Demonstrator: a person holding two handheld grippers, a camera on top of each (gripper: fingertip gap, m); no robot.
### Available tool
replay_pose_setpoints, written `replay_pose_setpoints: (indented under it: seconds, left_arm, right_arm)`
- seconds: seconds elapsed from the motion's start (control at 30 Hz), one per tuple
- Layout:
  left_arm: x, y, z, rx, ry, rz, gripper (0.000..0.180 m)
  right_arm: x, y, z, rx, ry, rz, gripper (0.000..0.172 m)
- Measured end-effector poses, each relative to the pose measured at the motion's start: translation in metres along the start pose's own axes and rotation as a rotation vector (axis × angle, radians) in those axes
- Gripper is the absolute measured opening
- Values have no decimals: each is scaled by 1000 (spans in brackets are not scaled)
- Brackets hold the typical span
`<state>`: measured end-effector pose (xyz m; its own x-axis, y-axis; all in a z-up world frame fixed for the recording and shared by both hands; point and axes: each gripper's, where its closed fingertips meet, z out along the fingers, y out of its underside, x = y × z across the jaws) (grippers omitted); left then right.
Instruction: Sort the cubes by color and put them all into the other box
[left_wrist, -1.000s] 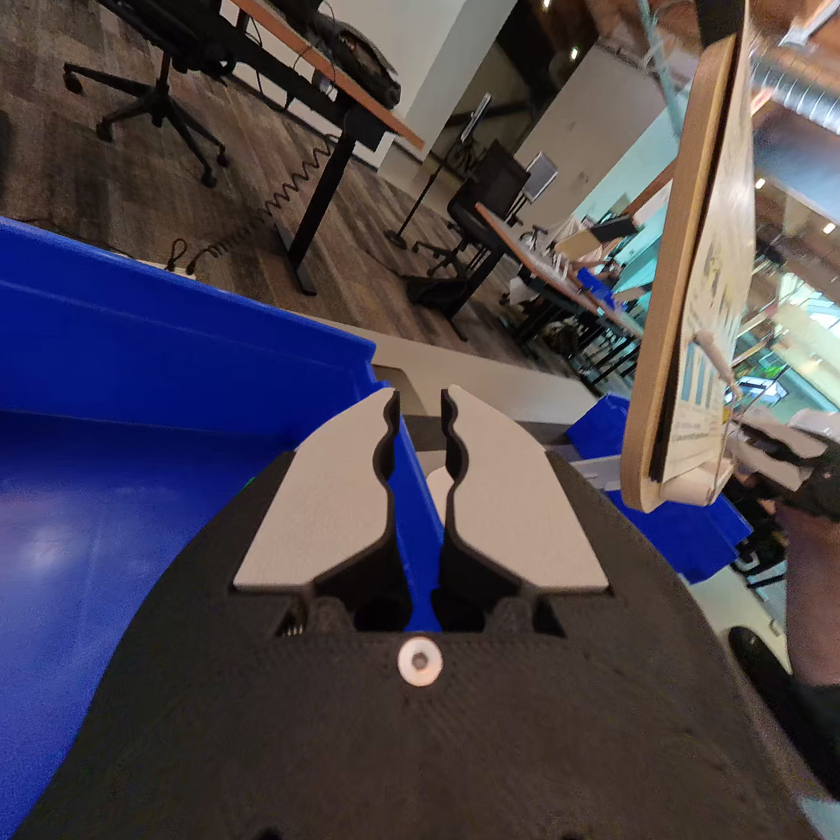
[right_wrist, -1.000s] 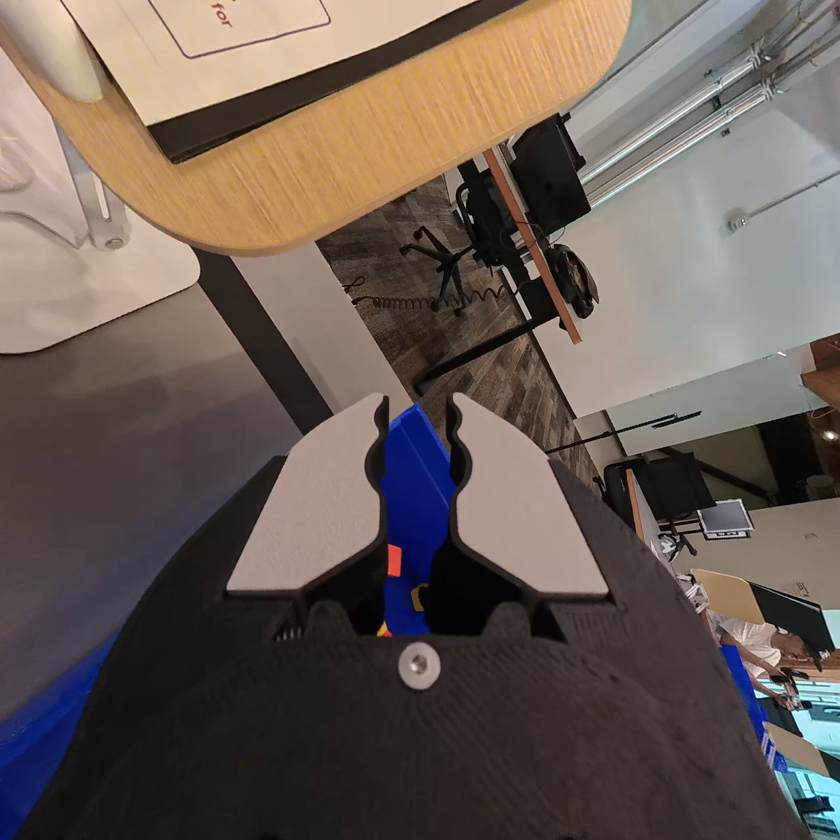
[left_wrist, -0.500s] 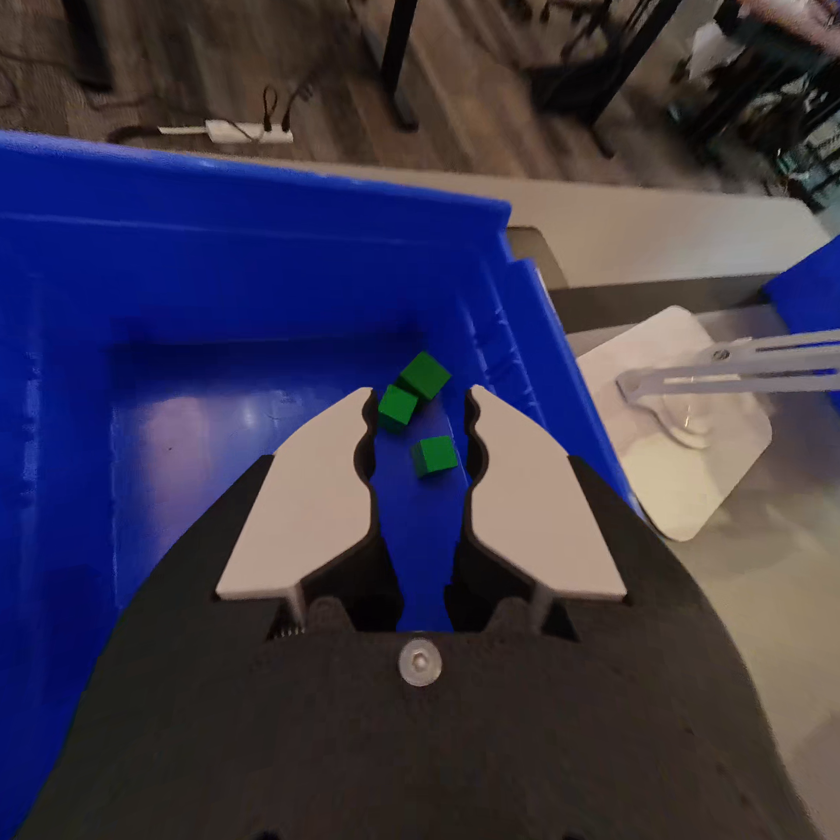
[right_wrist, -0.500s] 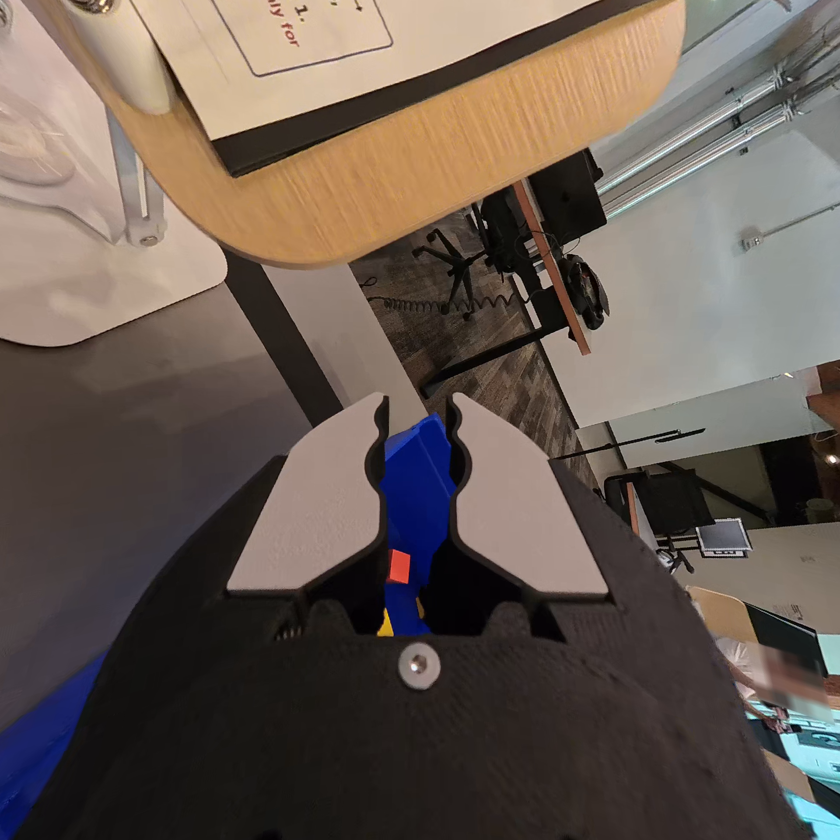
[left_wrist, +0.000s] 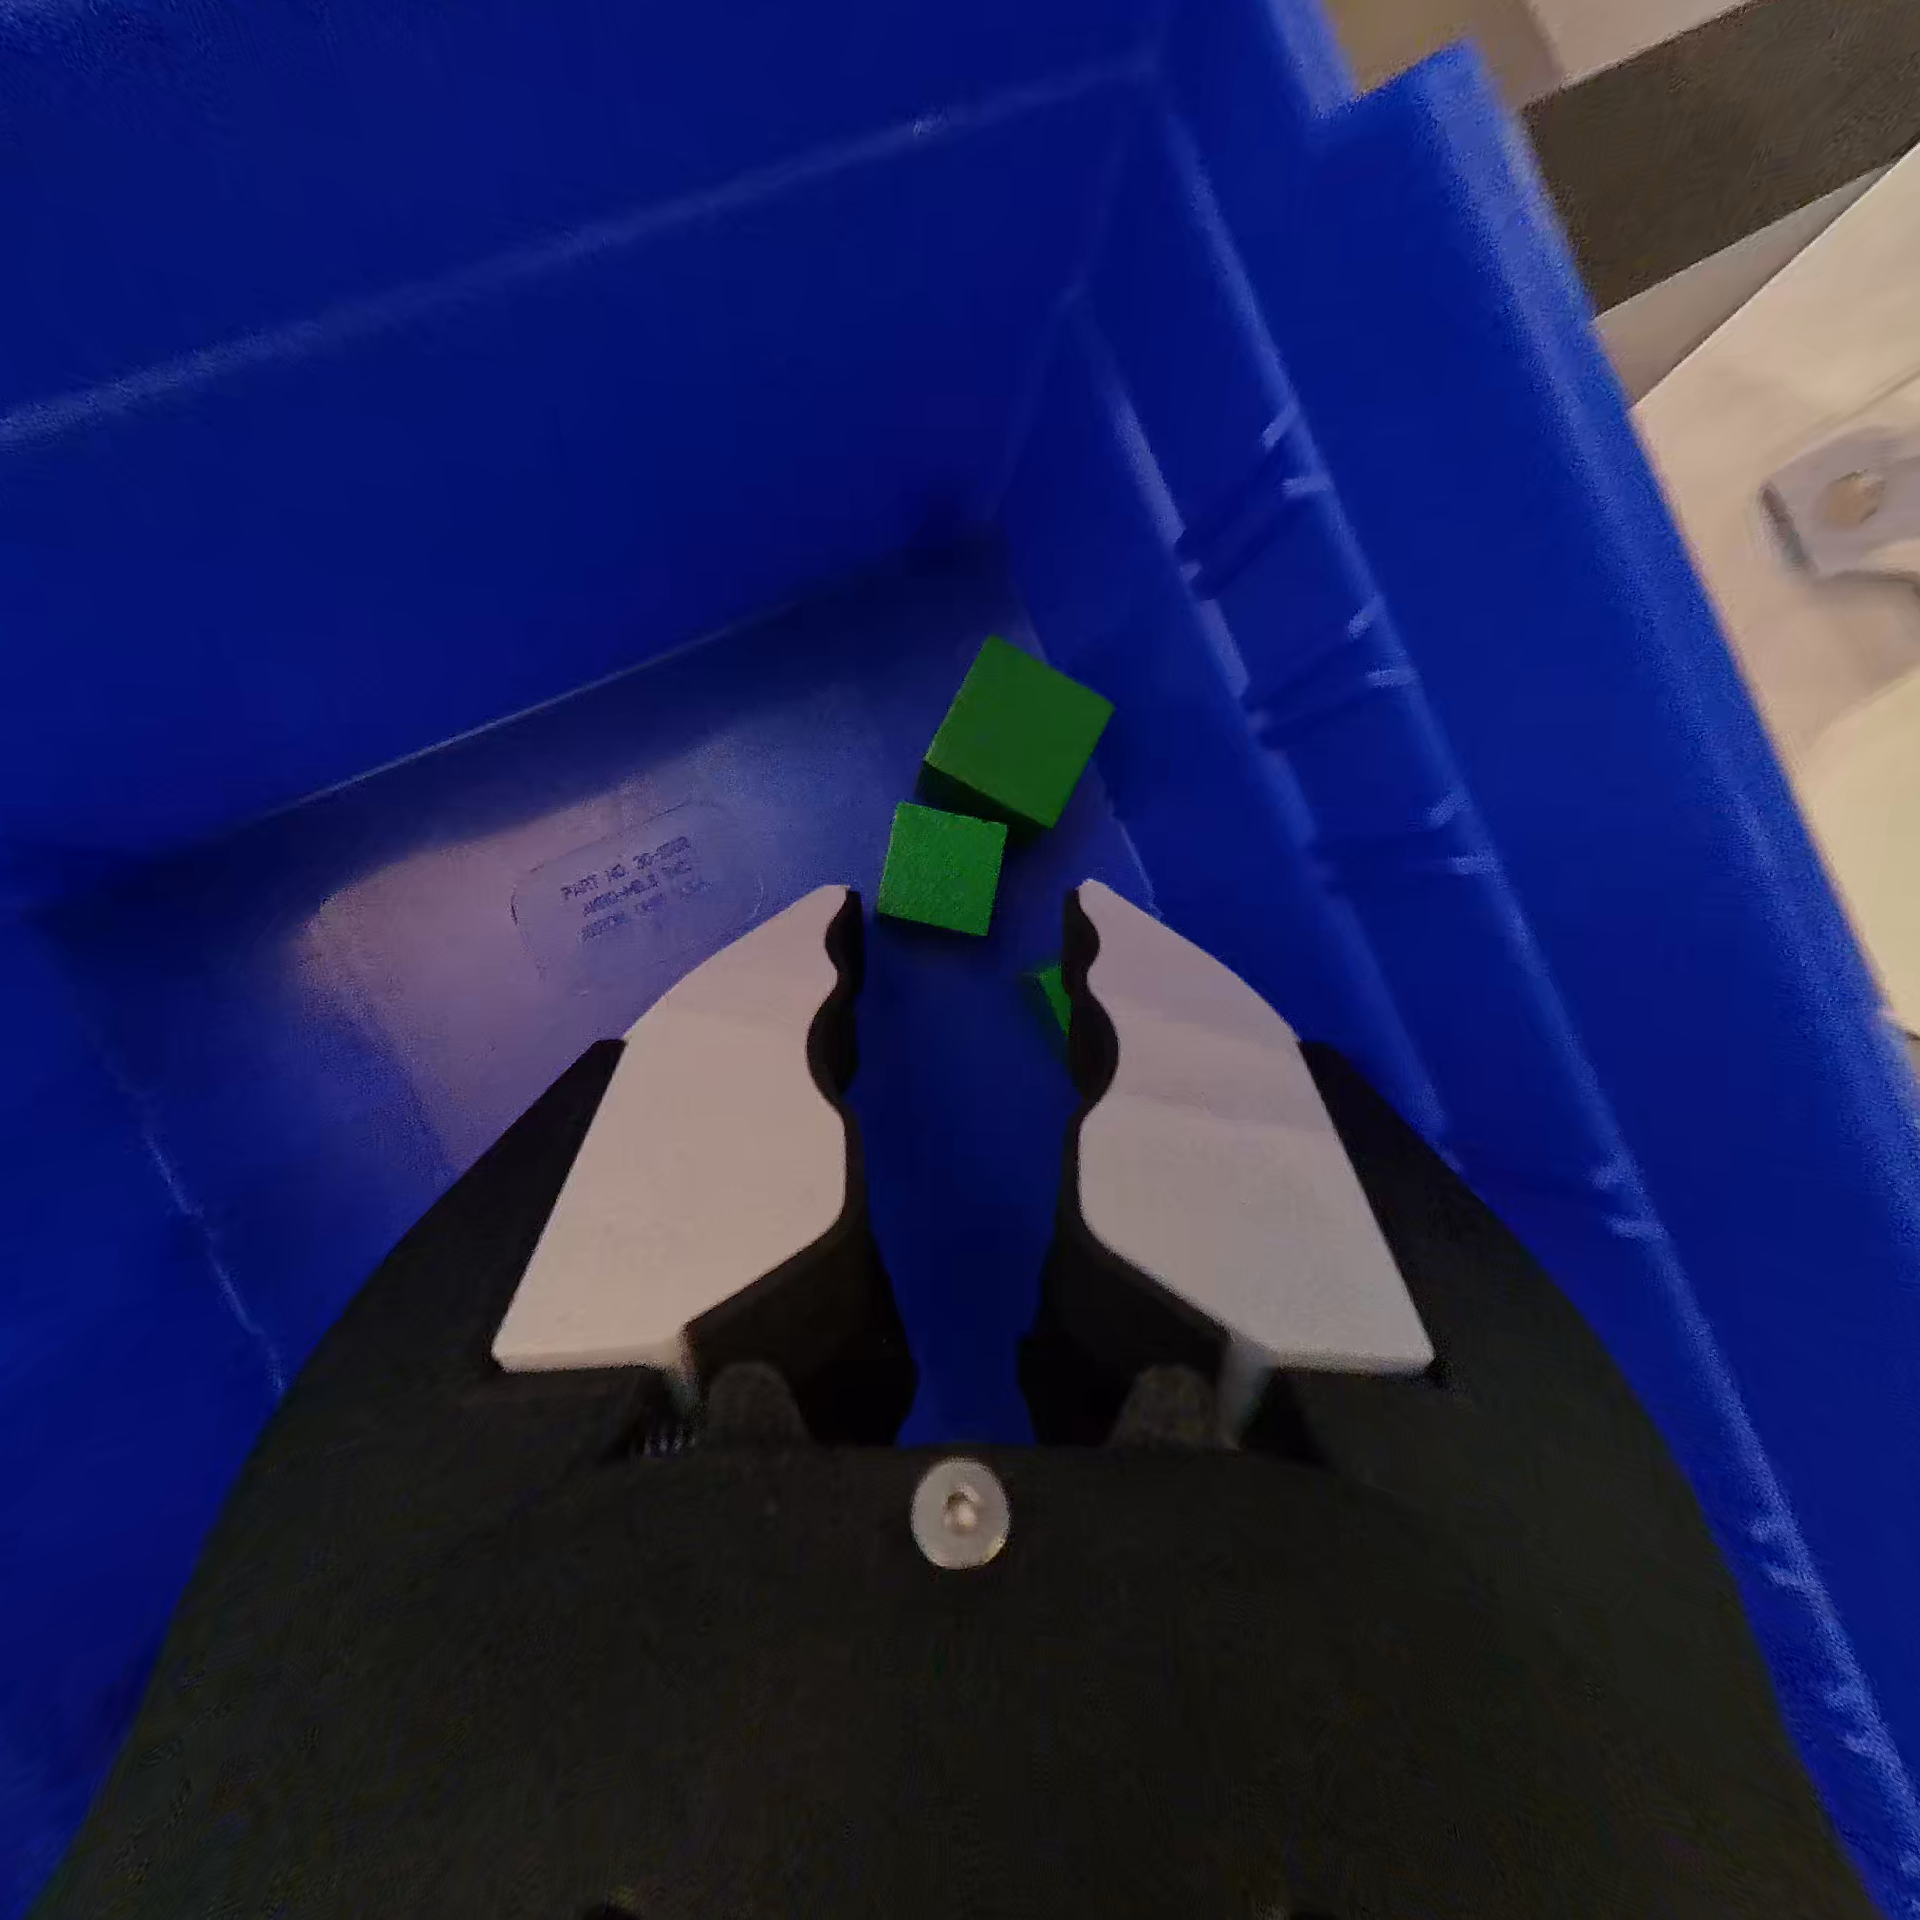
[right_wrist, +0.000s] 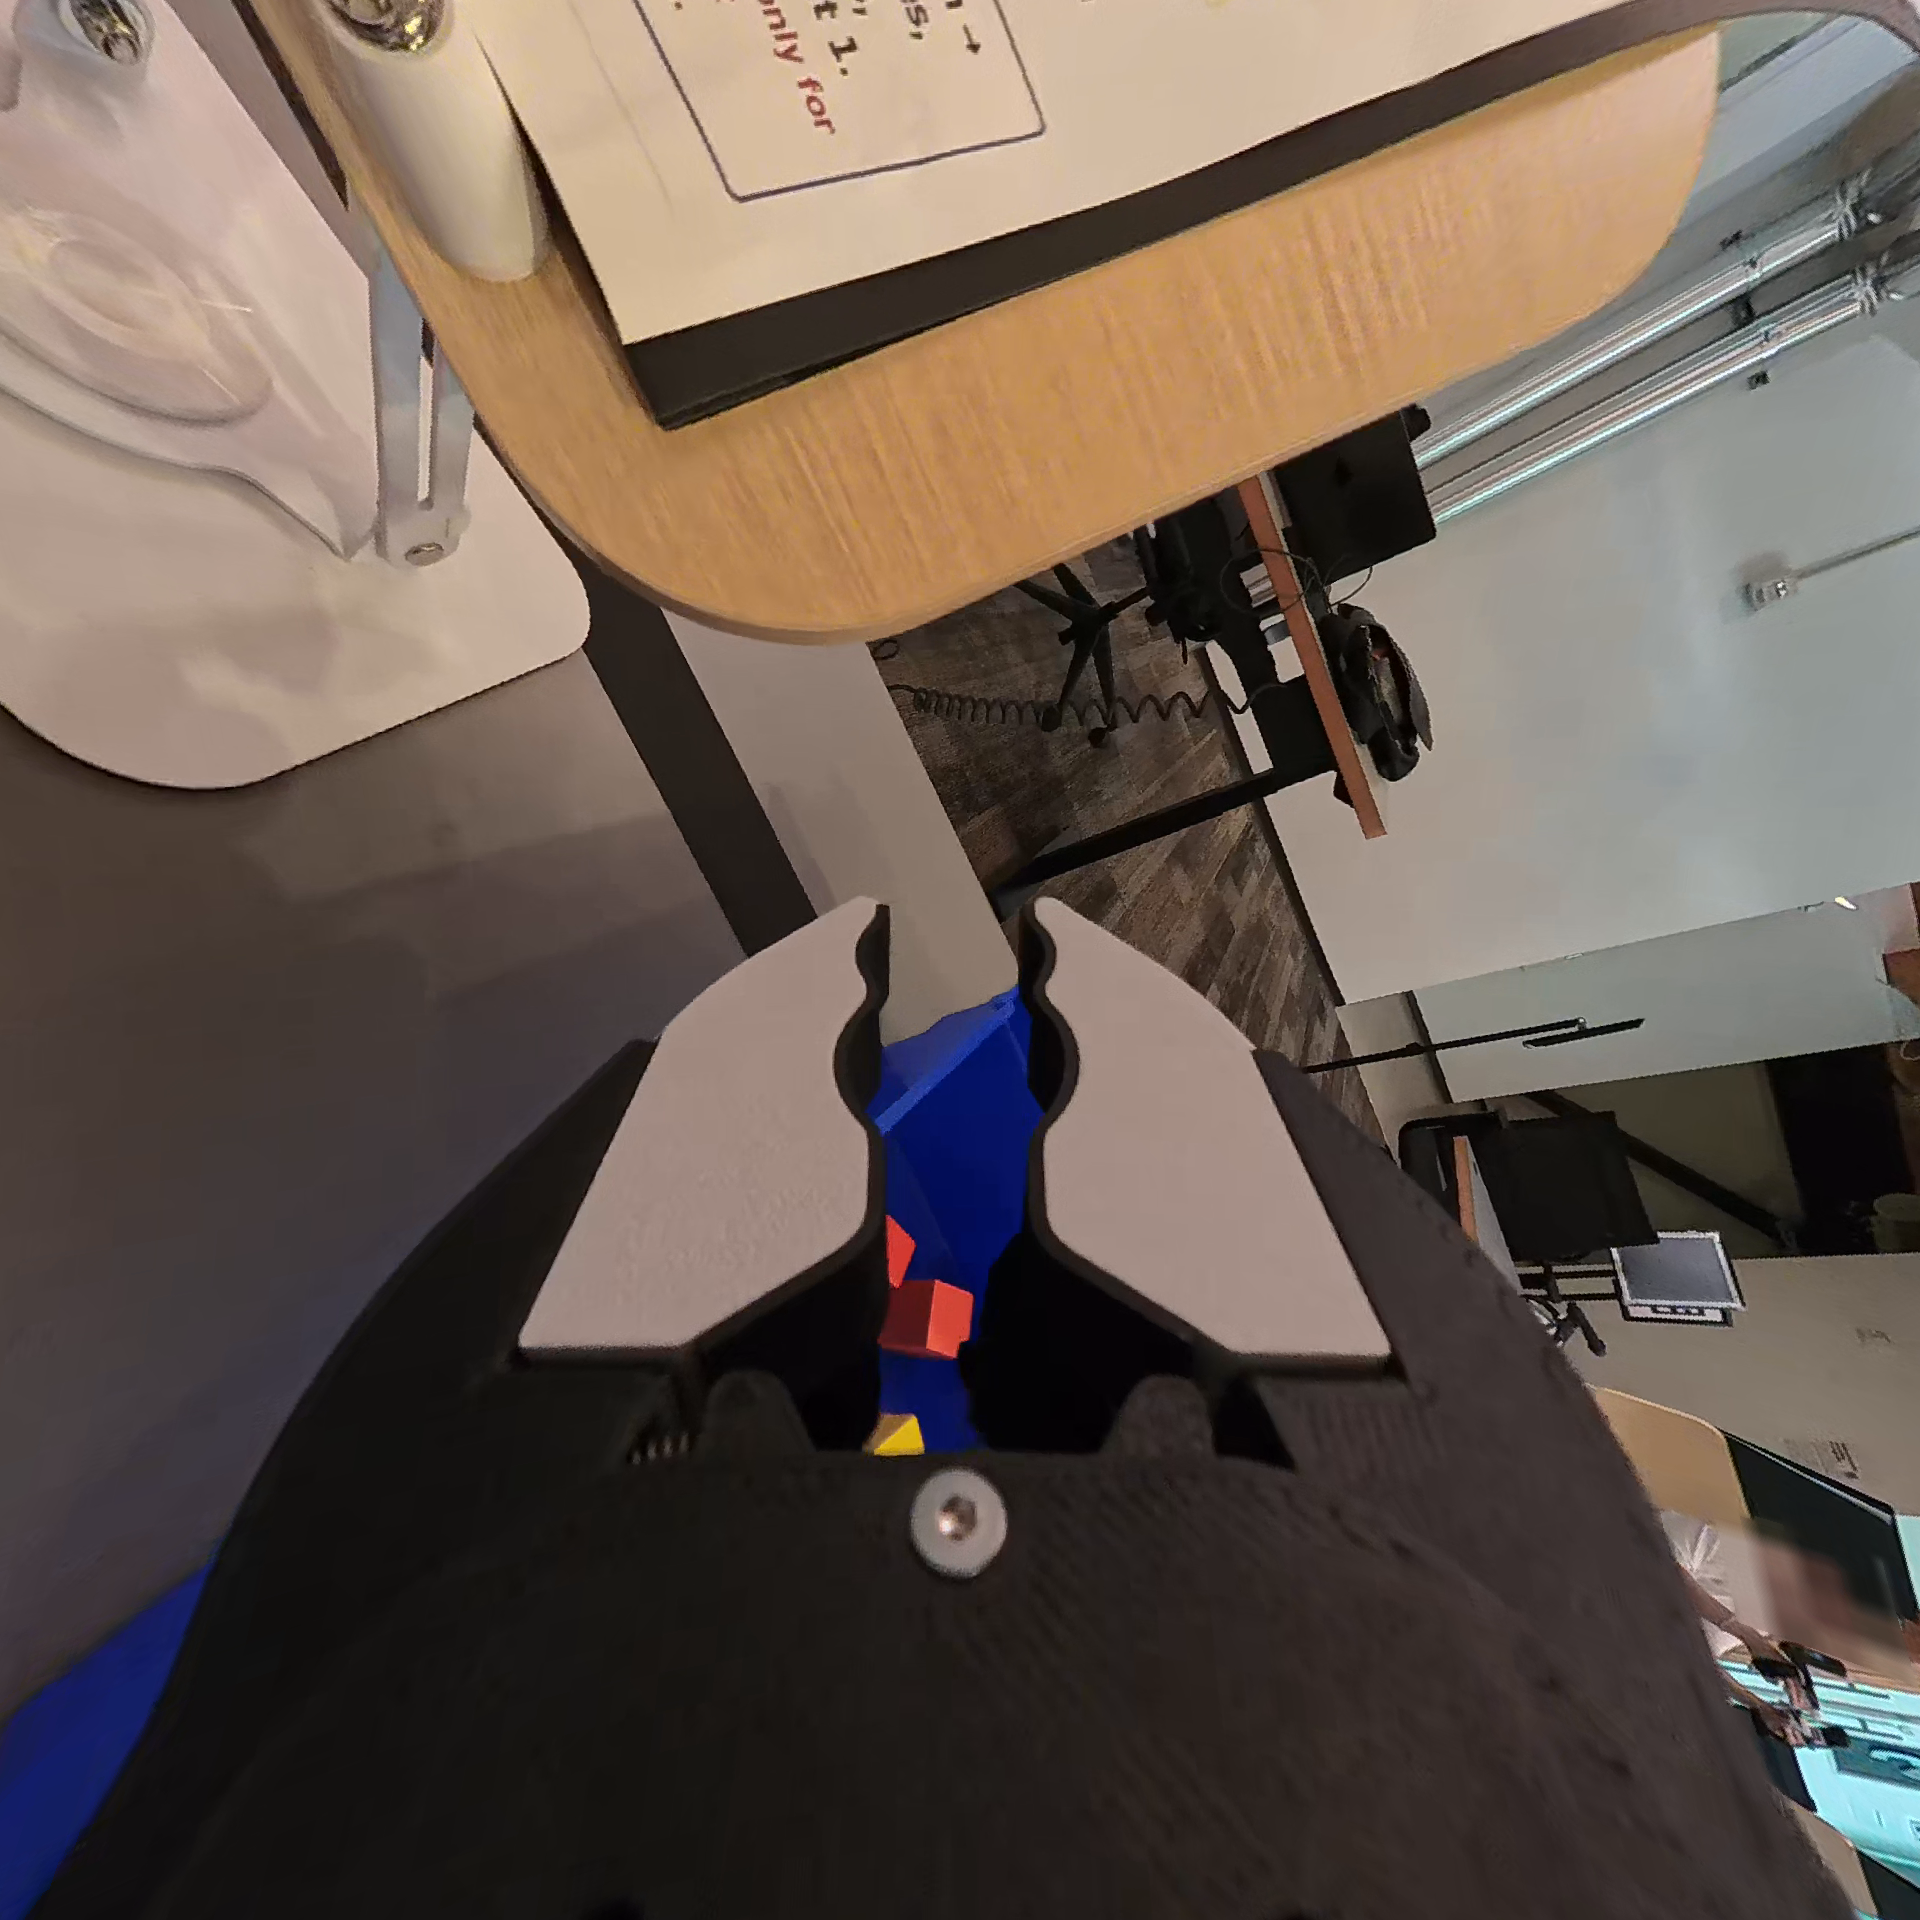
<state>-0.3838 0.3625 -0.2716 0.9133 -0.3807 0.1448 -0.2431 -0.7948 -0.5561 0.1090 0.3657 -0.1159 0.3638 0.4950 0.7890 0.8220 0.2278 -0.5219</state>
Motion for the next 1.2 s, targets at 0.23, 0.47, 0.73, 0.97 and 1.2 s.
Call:
replay_pose_setpoints:
  seconds: [0.23, 0.47, 0.73, 0.97, 1.2]
  left_arm:
    - [-4, 2, 12, -22, -42, 21, 23]
    - [-5, -19, -20, 127, -12, -41, 23]
    - [38, -71, -105, 419, 109, -11, 22]
    - [146, -115, -181, 650, 310, 164, 22]
    - [286, -126, -185, 713, 652, 287, 22]
  right_arm:
    - [-8, -4, 2, 9, -17, -16, 24]
    - [-8, -15, -3, 41, -8, -20, 24]
    - [-12, -45, -15, 144, -3, -26, 25]
    - [-22, -91, -38, 319, 2, -21, 33]
    - [-36, -135, -60, 471, 31, 6, 40]
